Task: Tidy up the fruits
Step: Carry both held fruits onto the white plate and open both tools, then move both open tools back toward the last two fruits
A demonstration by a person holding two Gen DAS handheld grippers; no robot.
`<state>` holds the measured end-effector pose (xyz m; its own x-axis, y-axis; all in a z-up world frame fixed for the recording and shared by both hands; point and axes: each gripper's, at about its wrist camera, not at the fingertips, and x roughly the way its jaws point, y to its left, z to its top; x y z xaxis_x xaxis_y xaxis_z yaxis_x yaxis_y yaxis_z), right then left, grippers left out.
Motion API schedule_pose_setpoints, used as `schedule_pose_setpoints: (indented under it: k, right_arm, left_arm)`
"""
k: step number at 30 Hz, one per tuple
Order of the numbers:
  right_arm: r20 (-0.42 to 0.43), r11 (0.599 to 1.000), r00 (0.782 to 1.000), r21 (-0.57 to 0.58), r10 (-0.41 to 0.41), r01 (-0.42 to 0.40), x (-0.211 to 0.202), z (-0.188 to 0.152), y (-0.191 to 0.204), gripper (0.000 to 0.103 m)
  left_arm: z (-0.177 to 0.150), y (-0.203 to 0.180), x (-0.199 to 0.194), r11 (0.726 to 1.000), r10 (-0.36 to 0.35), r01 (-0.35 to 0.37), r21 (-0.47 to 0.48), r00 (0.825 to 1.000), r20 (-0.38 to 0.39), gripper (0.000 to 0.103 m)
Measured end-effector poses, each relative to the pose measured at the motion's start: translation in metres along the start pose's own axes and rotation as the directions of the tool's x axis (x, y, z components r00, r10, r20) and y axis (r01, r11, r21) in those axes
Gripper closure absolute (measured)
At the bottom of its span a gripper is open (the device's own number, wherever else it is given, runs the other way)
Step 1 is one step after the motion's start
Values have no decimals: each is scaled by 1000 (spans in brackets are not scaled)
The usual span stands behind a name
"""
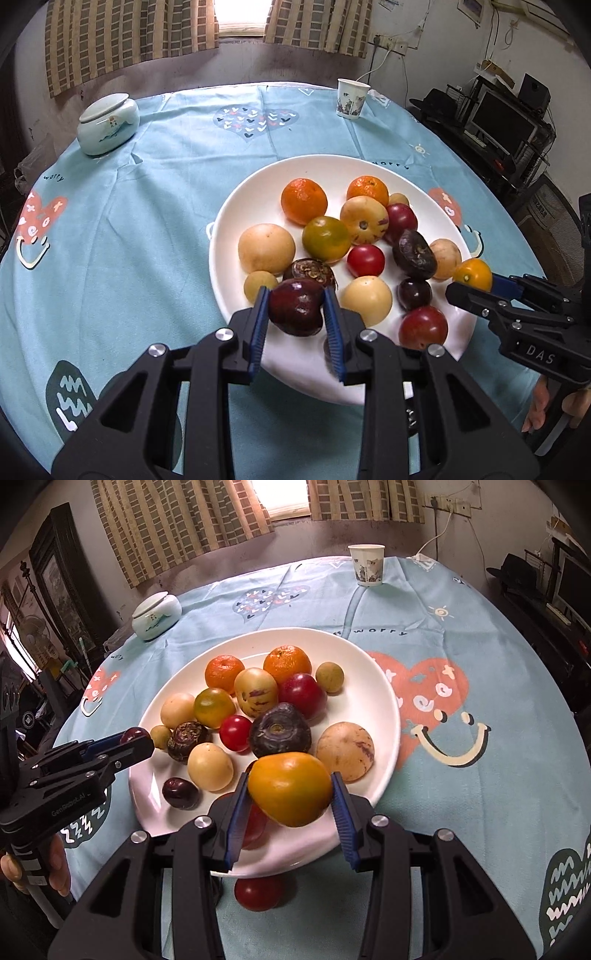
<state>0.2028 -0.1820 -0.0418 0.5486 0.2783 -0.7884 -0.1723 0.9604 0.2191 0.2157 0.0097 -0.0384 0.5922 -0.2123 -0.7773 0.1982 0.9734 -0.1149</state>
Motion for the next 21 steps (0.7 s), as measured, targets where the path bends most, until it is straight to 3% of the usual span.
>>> schedule_pose_setpoints:
  k: [2, 4, 5, 6, 7, 15, 21]
  right_arm:
    - [-18, 1000, 1000, 9, 1, -1, 5, 1, 0, 60]
    - [-46, 1000, 999, 28, 2, -1, 10, 2, -1, 59]
    - [-50, 999, 999, 33, 1, 1, 11, 2, -1, 53]
    - [-34, 999, 999, 38, -9, 10, 7, 2, -2, 42]
    - [-12, 999, 1000, 35, -22, 23, 3, 2, -1, 37]
    - [76, 998, 995, 15, -67, 66, -39, -13, 4, 37]
    - [38, 996, 995, 1, -88, 88, -61, -53, 13, 37]
  left_arm:
    - [1, 0, 2, 1000, 0, 0, -4, 1000, -2, 72]
    - [2, 2, 1, 1000, -9, 10, -15, 1000, 3, 56]
    - [2, 3, -1, 1000, -9, 9, -21, 1000, 20, 46]
    - [2, 4, -4, 1000, -6, 7, -21, 999, 34, 45]
    - [2, 4, -8, 1000, -8, 9, -17, 999, 44, 44]
    - [-10, 14, -32, 998, -31, 35, -45, 995, 95, 34]
    - [-37, 11, -46, 993, -83, 90, -74, 993, 87, 27]
